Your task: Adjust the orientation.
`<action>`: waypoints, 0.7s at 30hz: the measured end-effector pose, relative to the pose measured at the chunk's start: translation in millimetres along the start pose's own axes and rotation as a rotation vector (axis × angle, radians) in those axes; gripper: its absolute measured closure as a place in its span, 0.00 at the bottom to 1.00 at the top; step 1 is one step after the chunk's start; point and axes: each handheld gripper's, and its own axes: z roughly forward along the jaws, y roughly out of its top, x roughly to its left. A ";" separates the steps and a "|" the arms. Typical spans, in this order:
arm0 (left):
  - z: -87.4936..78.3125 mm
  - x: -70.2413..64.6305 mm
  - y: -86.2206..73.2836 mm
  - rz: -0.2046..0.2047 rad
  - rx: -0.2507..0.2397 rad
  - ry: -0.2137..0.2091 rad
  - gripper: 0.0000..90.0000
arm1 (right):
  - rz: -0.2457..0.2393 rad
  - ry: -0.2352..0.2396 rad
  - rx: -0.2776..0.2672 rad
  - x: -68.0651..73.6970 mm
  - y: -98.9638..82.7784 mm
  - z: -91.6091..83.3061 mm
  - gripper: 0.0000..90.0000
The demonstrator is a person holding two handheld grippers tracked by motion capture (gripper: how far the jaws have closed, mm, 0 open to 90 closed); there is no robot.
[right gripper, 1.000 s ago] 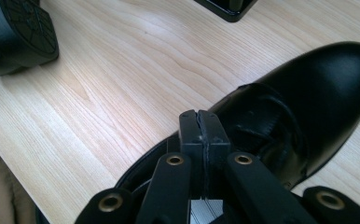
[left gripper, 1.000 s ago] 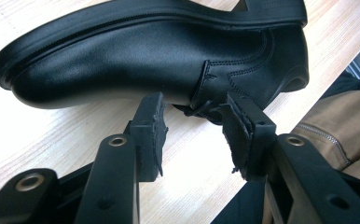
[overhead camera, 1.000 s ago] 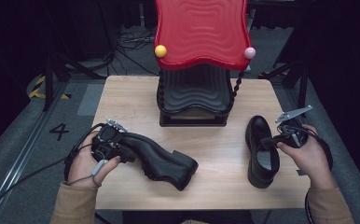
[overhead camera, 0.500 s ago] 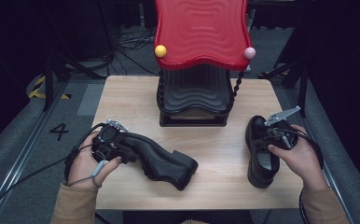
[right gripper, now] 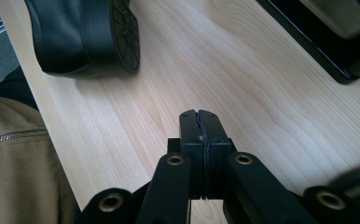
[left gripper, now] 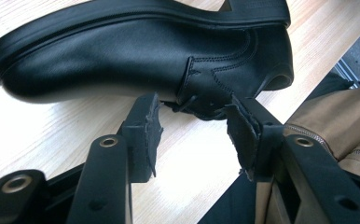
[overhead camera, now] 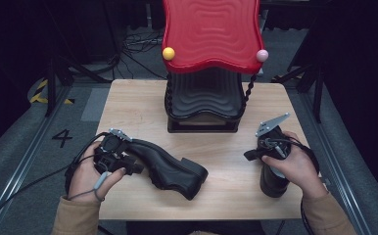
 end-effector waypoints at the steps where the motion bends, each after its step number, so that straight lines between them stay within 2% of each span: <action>1: -0.5 -0.1 -1.5 0.000 -0.001 0.001 0.59 | -0.005 0.003 0.003 0.9 1.8 1.8 1.00; 10: -4.2 3.1 -9.6 -0.026 -0.019 0.002 0.58 | -0.066 0.051 0.019 13.8 22.6 21.3 1.00; 21: -3.3 1.7 -9.1 -0.016 -0.015 -0.003 0.57 | -0.155 0.115 0.031 39.4 44.6 54.7 1.00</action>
